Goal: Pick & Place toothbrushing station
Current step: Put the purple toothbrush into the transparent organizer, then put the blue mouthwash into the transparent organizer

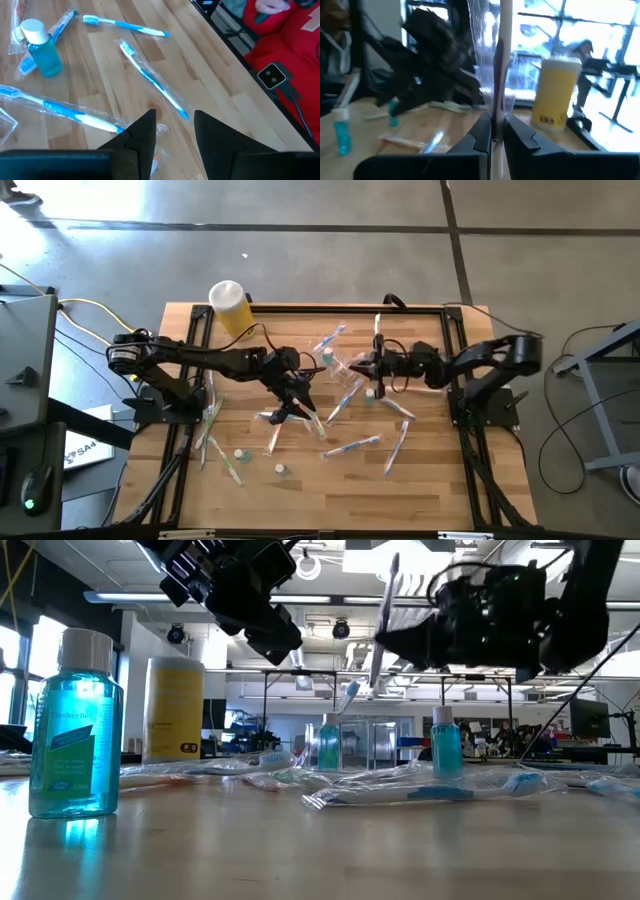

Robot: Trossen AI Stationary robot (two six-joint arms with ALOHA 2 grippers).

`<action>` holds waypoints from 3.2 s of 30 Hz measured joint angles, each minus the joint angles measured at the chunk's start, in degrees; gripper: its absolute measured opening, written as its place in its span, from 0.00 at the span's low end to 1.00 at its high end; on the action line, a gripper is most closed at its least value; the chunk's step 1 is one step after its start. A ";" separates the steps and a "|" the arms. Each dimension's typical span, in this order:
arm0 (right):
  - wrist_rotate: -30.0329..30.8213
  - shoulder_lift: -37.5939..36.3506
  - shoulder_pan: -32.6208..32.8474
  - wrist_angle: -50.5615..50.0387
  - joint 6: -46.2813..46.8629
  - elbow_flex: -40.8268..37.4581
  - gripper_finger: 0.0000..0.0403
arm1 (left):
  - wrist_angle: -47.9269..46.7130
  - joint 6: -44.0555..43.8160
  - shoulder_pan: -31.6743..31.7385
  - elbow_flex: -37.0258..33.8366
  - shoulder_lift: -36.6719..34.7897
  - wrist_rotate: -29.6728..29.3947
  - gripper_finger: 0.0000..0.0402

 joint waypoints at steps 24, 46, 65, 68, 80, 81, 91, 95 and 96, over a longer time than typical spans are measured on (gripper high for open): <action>3.29 10.48 -3.05 2.92 4.96 0.00 0.11 | -0.52 0.43 0.00 0.00 0.00 0.03 0.32; 2.93 10.48 -3.02 -0.27 4.97 0.00 0.22 | -0.42 0.47 0.00 0.00 0.00 0.10 0.32; 3.18 10.17 -3.04 3.88 4.43 0.00 0.49 | -0.44 0.46 0.00 0.00 0.00 0.08 0.32; 3.17 8.30 -3.09 3.87 3.30 0.00 0.50 | -0.44 0.47 0.00 0.00 0.00 0.08 0.32; 2.89 -9.54 -3.02 -7.75 1.04 0.00 0.50 | -0.73 0.45 -0.01 0.00 0.00 -1.56 0.32; 2.69 -11.85 -3.04 -10.12 1.06 0.00 0.50 | -0.97 0.45 -0.02 0.00 0.00 -1.56 0.32; -5.97 -37.24 2.02 -48.01 -1.18 0.00 0.50 | -3.34 0.31 -0.02 0.00 0.00 -1.58 0.32; -5.64 -44.75 6.87 -63.52 1.29 0.00 0.50 | -3.28 0.80 0.00 -0.02 0.00 -1.61 0.32; -4.62 -45.87 8.17 -66.63 2.12 0.00 0.50 | -3.12 1.03 0.00 0.00 0.00 -1.61 0.32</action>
